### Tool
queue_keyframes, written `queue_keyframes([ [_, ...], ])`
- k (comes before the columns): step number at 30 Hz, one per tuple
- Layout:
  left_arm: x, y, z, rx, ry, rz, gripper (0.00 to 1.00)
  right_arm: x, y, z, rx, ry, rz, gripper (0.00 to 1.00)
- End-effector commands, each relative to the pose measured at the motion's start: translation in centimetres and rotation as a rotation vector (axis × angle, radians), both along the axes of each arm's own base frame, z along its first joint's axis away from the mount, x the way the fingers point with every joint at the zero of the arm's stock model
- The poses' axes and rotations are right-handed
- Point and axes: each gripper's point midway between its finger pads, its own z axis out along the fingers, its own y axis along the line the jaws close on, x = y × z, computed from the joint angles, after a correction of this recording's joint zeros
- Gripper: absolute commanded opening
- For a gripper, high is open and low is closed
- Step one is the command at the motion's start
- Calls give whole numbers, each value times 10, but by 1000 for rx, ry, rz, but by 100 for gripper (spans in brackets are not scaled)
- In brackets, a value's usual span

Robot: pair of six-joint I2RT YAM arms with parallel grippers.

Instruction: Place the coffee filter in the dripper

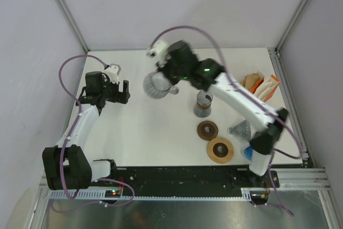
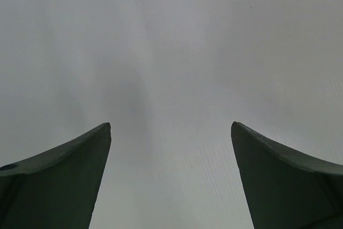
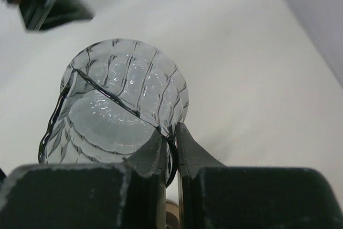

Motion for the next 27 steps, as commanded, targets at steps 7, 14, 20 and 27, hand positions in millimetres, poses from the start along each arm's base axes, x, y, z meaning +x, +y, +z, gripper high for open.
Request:
queue_keyframes([
  [7,13,38,23,90,-61,126,98,-44,98,-129,-251,223,430,0],
  [14,13,41,21,91,-56,137,99,-60,120,-186,-343,268,557,0],
  [20,12,42,21,92,-57,139,99,-52,124,-212,-371,298,550,0],
  [27,13,43,18,97,-50,141,99,-51,122,-234,-415,320,560,0],
])
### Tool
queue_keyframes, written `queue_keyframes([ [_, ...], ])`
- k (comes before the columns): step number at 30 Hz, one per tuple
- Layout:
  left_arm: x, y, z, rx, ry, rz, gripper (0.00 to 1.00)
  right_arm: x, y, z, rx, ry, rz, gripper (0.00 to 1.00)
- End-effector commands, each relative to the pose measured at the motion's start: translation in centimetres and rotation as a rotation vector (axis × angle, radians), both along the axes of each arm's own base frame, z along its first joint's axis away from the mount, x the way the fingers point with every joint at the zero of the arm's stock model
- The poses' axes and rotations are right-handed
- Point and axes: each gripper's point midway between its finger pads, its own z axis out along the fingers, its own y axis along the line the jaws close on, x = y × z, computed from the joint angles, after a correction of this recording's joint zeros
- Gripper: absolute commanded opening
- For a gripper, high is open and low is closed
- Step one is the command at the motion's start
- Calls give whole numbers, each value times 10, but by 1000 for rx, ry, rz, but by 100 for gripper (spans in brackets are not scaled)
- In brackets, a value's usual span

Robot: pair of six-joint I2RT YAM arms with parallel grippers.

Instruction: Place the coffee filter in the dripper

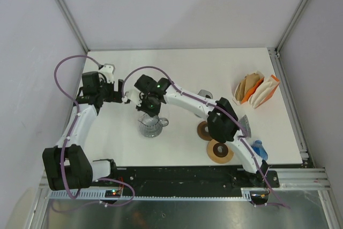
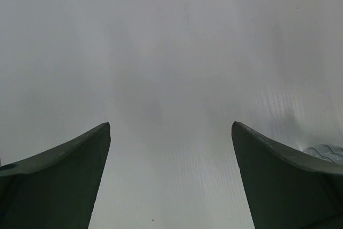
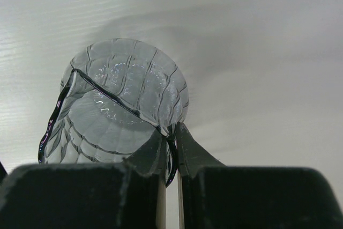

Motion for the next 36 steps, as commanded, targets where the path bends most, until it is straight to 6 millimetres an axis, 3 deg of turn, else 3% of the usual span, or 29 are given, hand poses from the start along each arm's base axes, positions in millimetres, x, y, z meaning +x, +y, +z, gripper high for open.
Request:
queue_keyframes([
  [1,11,7,20,29,-55,7,99,6,9,12,39,-24,30,0],
  [10,10,7,21,31,-59,4,99,15,7,-6,-8,-58,20,0],
  [17,10,5,22,25,-62,-5,99,17,12,12,16,-116,8,26],
  [25,9,3,20,18,-57,-17,99,12,10,70,96,-174,-28,48],
  [30,8,2,21,16,-60,-24,99,16,-4,135,219,-213,-126,61],
  [33,8,1,20,14,-60,-29,99,13,-24,170,283,-230,-190,70],
  [36,7,0,21,16,-61,-33,99,14,-60,186,310,-214,-320,74],
])
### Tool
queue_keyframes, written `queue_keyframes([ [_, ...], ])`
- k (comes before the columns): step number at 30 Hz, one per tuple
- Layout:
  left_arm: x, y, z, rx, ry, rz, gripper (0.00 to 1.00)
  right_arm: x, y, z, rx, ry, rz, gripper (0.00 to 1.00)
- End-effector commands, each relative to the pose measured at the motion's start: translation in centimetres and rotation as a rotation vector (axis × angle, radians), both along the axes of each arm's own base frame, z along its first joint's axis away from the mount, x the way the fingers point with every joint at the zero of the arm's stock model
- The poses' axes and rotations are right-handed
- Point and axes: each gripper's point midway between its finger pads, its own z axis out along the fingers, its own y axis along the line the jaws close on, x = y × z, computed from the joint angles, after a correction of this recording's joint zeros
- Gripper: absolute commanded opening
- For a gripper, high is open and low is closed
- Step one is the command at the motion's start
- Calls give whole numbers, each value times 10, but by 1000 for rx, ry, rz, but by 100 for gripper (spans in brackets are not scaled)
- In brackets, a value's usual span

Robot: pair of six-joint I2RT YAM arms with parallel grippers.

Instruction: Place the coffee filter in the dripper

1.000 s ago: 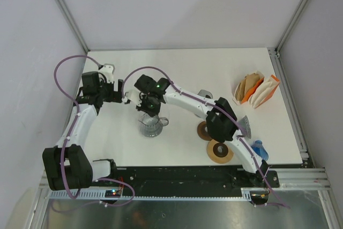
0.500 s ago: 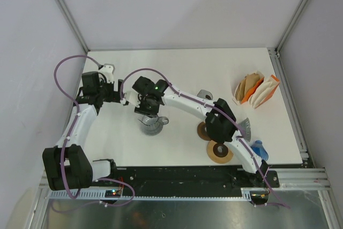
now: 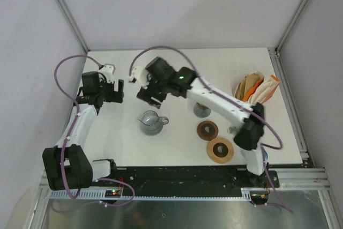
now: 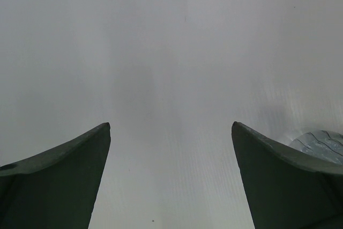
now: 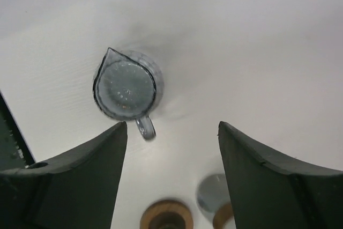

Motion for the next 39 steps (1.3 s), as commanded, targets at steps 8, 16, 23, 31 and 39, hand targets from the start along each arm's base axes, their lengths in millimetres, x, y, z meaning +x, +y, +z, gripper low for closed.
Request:
queue_keyframes([
  [8,8,-9,33,-12,-95,-74,97,22,-212,55,344,134,-786,75],
  [16,5,-14,34,-28,-98,-97,97,-3,-375,-19,390,203,-1408,74],
  [23,5,-16,36,-36,-99,-107,97,-30,-399,-76,429,345,-1553,75],
  [31,4,-17,38,-38,-100,-109,97,-49,-393,-127,330,493,-1605,53],
  [39,4,-18,40,-42,-97,-113,97,-39,-392,-110,403,396,-1579,2],
])
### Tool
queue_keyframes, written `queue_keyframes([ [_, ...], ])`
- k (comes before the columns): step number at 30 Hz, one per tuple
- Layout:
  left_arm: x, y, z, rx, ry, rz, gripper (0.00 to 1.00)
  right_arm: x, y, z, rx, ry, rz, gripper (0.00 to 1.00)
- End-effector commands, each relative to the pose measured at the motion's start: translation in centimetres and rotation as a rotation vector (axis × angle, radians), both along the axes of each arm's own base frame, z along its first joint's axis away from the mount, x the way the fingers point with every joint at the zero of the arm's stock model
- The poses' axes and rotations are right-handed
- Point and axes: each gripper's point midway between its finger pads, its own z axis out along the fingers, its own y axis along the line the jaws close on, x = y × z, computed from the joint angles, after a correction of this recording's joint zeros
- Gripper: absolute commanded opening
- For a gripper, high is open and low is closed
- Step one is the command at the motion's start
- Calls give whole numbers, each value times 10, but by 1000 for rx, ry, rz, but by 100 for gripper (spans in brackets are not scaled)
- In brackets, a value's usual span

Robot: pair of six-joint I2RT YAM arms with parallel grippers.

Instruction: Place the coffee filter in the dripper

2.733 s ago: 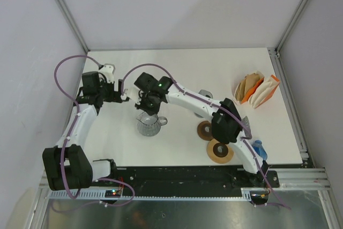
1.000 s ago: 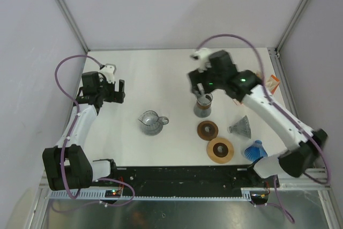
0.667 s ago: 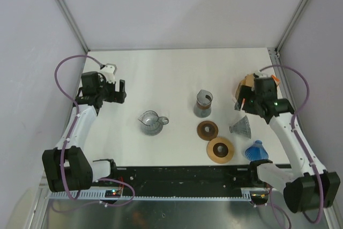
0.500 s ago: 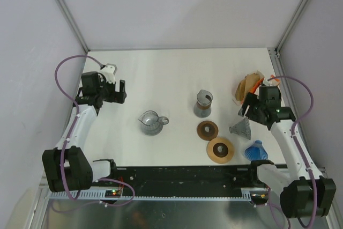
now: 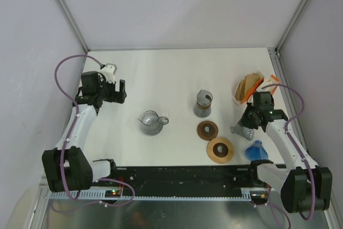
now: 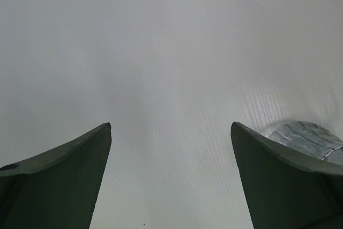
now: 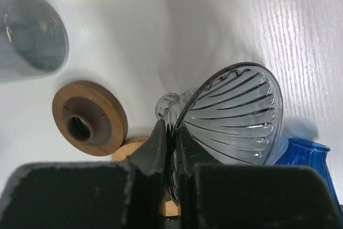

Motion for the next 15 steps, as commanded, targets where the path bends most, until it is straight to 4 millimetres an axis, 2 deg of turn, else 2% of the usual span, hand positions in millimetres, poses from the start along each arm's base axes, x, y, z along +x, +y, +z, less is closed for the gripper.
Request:
queue_keyframes([
  [1,8,-1,32,4,-86,-26,97,15,-4,25,-23,-131,-26,1],
  [5,9,-1,35,3,-89,-26,96,19,-11,54,-105,-197,-24,0],
  [9,10,-6,48,-14,-109,-49,95,26,-7,110,-244,-318,42,0],
  [12,8,-15,63,-42,-124,-83,94,33,15,164,-371,-462,179,0],
  [15,3,-25,80,-73,-142,-133,94,37,50,213,-547,-620,379,0],
])
